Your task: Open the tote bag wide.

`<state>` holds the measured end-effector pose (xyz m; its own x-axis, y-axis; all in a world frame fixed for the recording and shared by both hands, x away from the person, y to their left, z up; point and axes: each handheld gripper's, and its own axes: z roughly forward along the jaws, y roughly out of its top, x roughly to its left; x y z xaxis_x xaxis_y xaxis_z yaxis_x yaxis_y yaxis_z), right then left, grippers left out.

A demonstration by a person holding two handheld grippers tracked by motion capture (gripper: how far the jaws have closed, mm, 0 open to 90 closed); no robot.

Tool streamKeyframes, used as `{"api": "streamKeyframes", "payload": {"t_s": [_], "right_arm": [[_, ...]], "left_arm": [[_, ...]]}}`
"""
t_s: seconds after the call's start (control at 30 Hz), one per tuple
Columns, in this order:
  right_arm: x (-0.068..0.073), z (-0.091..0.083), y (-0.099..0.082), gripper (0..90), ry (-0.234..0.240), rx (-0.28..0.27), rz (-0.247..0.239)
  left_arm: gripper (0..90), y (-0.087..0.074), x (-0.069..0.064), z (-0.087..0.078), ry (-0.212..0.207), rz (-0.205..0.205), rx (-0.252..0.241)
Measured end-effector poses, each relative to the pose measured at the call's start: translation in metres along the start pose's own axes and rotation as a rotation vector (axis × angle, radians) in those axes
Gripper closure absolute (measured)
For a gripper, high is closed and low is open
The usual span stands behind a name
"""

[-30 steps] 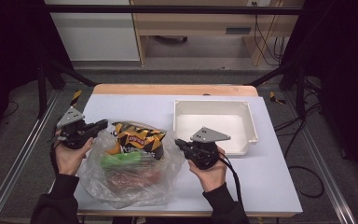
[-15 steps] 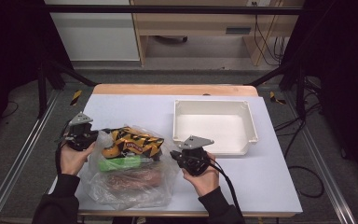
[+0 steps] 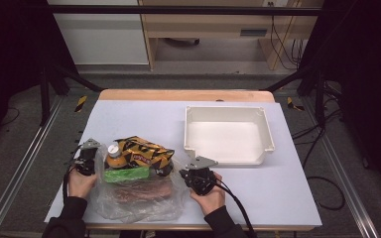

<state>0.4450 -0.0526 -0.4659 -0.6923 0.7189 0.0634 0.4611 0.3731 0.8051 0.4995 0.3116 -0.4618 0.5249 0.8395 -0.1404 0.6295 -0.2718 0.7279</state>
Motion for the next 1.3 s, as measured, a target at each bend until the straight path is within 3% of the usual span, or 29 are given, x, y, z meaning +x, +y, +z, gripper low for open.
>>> {"api": "streamKeyframes", "payload": {"t_s": [0.1,0.17,0.3,0.33,0.37,0.4,0.47,0.5,0.53,0.6,0.63,0.9,1.03,1.13,1.17,1.3], "right_arm": [[0.000,0.005,-0.003,88.8,-0.003,0.013,0.006],[0.000,0.010,-0.006,86.2,-0.003,0.023,0.013],[-0.001,0.006,-0.004,80.2,-0.002,0.016,0.018],[-0.002,0.003,-0.003,78.4,0.003,0.000,0.023],[-0.005,-0.008,0.001,74.1,0.021,-0.051,0.034],[-0.006,-0.012,0.003,72.9,0.026,-0.066,0.034],[-0.009,-0.023,0.007,69.8,0.033,-0.105,0.044],[-0.010,-0.029,0.010,68.2,0.035,-0.127,0.040],[-0.010,-0.029,0.010,68.2,0.035,-0.127,0.040],[-0.013,-0.046,0.017,64.3,0.038,-0.187,0.042],[-0.014,-0.052,0.020,63.4,0.036,-0.203,0.039],[-0.010,-0.087,0.045,59.2,0.062,-0.313,0.009],[-0.007,-0.095,0.053,58.1,0.077,-0.346,0.008],[-0.007,-0.099,0.055,56.7,0.080,-0.355,0.009],[-0.007,-0.101,0.055,56.0,0.081,-0.357,0.007],[-0.008,-0.105,0.056,53.9,0.086,-0.370,0.009]], "left_arm": [[79.5,-0.008,0.001,0.006,0.009,-0.014,0.018],[75.6,-0.014,0.003,0.007,0.008,-0.052,0.003],[60.1,-0.014,0.005,-0.001,0.044,-0.070,-0.027],[60.1,-0.014,0.006,-0.008,0.043,-0.089,-0.062],[52.1,-0.013,0.007,-0.014,0.048,-0.101,-0.096],[49.4,-0.012,0.009,-0.027,0.052,-0.114,-0.151],[43.6,-0.012,0.010,-0.035,0.055,-0.127,-0.180],[42.2,-0.011,0.011,-0.050,0.074,-0.147,-0.234],[40.4,-0.011,0.011,-0.050,0.074,-0.147,-0.234],[38.7,-0.009,0.011,-0.065,0.091,-0.158,-0.282],[38.0,-0.007,0.010,-0.081,0.097,-0.164,-0.332],[31.1,0.011,-0.001,-0.117,0.094,-0.124,-0.410],[27.9,0.023,-0.005,-0.115,0.094,-0.098,-0.400],[26.5,0.030,-0.006,-0.110,0.092,-0.101,-0.397],[25.9,0.034,-0.006,-0.109,0.073,-0.115,-0.416],[25.1,0.044,-0.007,-0.111,0.065,-0.114,-0.436]]}}
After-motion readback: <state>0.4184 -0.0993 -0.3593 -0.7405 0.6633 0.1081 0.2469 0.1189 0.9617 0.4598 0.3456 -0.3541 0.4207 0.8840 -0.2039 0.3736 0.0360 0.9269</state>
